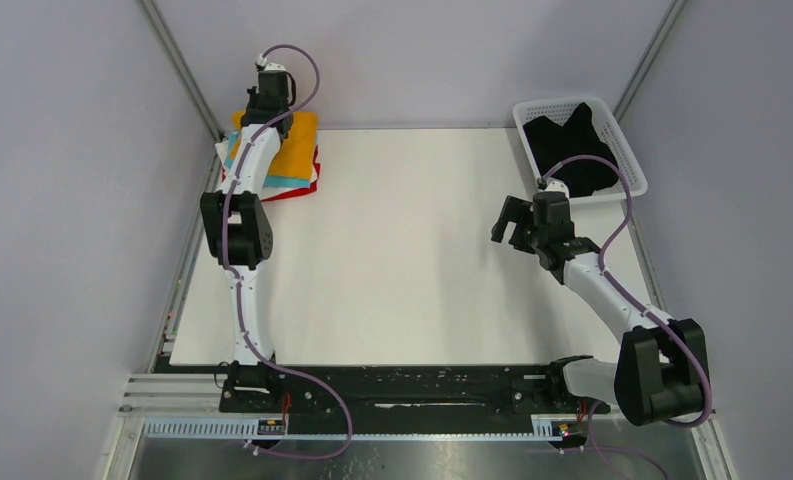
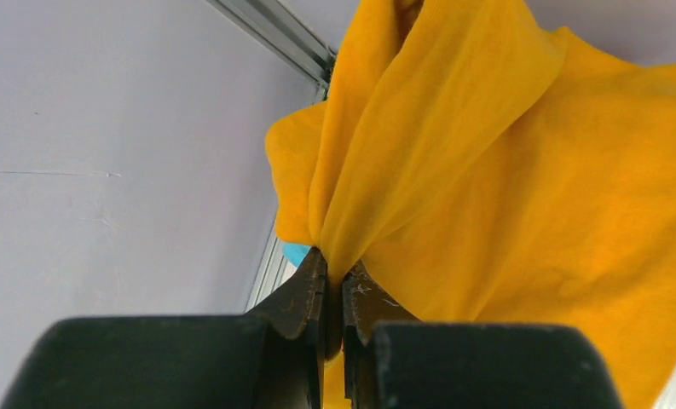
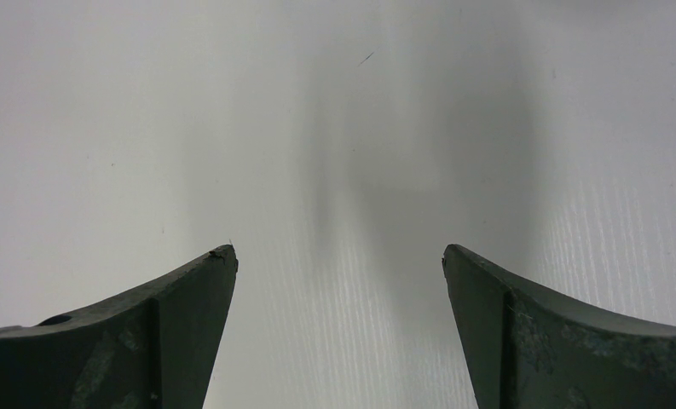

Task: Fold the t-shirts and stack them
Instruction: Put the neatly folded tshirt into the corner of the board with the left arm, then smooth out wrinkles on the folded tshirt

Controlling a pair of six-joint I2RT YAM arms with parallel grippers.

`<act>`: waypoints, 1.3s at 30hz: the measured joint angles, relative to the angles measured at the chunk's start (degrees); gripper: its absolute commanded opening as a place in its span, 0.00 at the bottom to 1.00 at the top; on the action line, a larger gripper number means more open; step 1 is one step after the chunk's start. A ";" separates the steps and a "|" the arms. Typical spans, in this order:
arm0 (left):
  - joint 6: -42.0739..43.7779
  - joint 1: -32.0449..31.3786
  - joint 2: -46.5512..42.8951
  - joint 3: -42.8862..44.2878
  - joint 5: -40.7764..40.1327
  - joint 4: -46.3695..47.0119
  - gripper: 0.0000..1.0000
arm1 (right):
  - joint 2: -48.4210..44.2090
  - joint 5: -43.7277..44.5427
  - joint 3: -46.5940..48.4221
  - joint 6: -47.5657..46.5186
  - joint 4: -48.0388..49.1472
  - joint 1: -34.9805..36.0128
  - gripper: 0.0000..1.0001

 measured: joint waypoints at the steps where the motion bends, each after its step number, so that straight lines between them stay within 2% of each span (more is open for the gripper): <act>1: -0.20 0.31 0.33 0.00 0.15 0.00 0.00 | 0.04 0.00 0.02 0.00 -0.09 0.00 1.00; 7: -1.16 1.95 2.54 0.20 0.33 0.09 0.00 | 0.48 0.02 0.39 0.00 -0.66 0.00 0.99; 8: -1.31 2.12 2.86 0.35 0.15 0.09 0.12 | 0.66 0.04 0.59 0.00 -0.83 0.00 0.99; 9: -1.44 2.25 3.06 0.35 -0.11 0.09 0.36 | 0.72 0.07 0.68 0.00 -0.87 0.00 0.99; 10: -1.51 2.29 3.19 0.35 -0.39 0.09 0.82 | 0.72 0.09 0.72 0.00 -0.94 0.00 1.00; 11: -1.86 2.29 3.28 0.35 -0.85 0.07 0.97 | 0.72 0.13 0.79 0.00 -1.16 0.00 0.99; 17: -4.57 2.91 3.32 0.35 -3.76 0.20 0.99 | 0.79 0.17 0.90 0.15 -1.70 0.00 0.99; 23: -9.27 3.37 2.78 -1.05 -3.17 0.13 0.99 | 0.76 0.28 0.90 1.11 -1.81 -0.09 0.99; 26: -12.52 3.41 2.69 -1.62 0.46 0.07 0.99 | 0.76 0.31 0.90 1.33 -1.90 -0.26 0.99; 34: -21.62 3.41 2.01 -3.45 16.68 2.45 0.99 | 0.81 0.28 0.90 1.36 -1.90 -0.57 0.99; 39: -24.39 3.39 2.67 -1.60 19.87 3.67 0.99 | 1.18 0.28 0.90 1.36 -1.92 -0.76 0.99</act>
